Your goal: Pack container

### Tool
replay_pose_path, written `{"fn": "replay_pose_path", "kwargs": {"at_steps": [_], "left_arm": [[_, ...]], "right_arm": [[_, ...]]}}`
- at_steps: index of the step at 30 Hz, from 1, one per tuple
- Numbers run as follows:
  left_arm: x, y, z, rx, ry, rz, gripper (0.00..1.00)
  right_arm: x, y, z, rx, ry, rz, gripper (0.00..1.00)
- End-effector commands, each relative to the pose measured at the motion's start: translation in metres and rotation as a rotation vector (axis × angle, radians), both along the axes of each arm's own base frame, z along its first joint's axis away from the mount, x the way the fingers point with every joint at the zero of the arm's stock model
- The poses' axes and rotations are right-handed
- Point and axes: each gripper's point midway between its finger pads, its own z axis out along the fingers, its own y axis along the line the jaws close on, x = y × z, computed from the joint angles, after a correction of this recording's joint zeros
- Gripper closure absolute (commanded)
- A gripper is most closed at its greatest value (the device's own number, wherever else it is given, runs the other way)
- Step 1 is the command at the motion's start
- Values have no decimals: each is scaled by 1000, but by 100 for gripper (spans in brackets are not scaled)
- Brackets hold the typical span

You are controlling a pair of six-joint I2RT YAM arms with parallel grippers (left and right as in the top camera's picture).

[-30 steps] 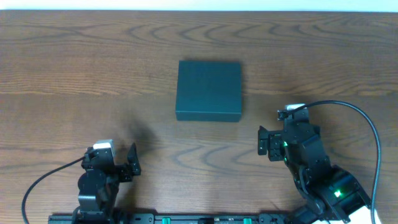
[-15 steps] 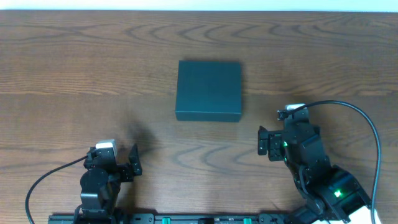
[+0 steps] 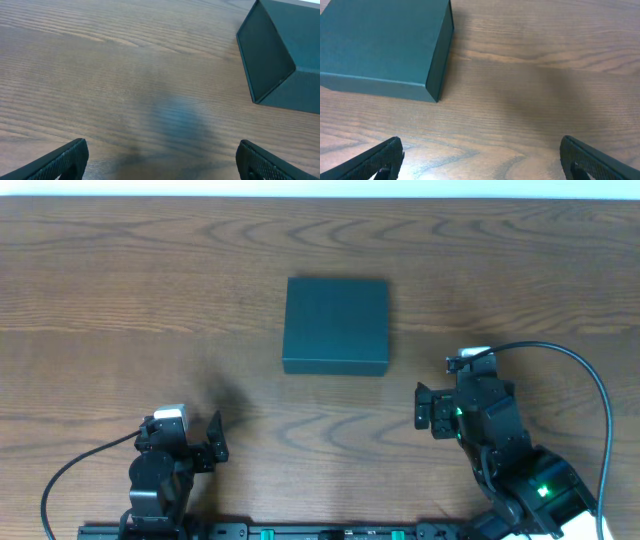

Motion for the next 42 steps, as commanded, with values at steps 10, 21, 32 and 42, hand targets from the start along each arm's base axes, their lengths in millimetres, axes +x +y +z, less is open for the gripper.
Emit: {"fn": "replay_pose_path", "kwargs": {"at_steps": [10,21,32,42], "left_arm": [[0,0,-2,-8,-1,4,5],[0,0,-2,-8,-1,4,5],[0,0,-2,-8,-1,4,5],[0,0,-2,-8,-1,4,5]], "right_arm": [[2,-3,5,-6,-15,-9,1],[-9,-23,20,18,-81,-63,1],[-37,-58,-7,225,-285,-166,1],[-37,-82,-71,209,-293,-282,1]]}}
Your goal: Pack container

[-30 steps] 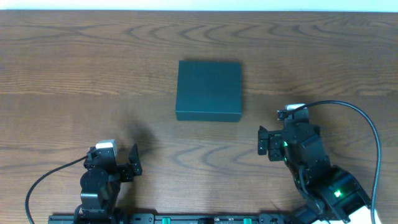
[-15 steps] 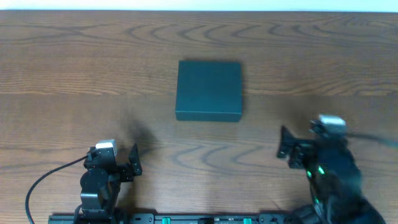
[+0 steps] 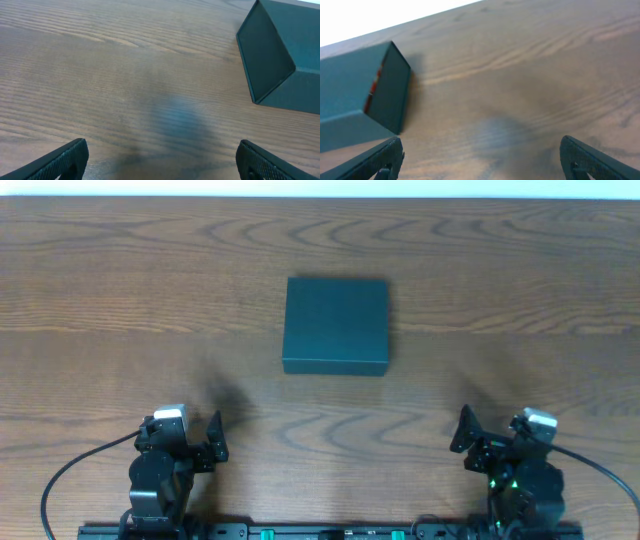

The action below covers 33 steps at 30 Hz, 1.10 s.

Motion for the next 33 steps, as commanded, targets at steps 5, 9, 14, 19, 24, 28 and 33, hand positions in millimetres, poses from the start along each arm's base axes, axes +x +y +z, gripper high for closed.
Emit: {"fn": "replay_pose_path", "kwargs": {"at_steps": [5,9,14,19,24,28,33], "left_arm": [[0,0,-2,-8,0,4,5],[0,0,-2,-8,0,4,5],[0,0,-2,-8,0,4,5],[0,0,-2,-8,0,4,5],[0,0,-2,-8,0,4,5],[0,0,-2,-8,0,4,5],[0,0,-2,-8,0,4,5]], "right_arm": [[3,7,-41,-1,70,47,1],[3,8,-41,-5,67,54,1],[3,8,-41,-4,66,56,1],[3,8,-41,-4,66,56,1],[3,8,-41,-4,66,56,1],[3,8,-41,-4,66,56,1],[3,8,-41,-4,66,56,1]]}}
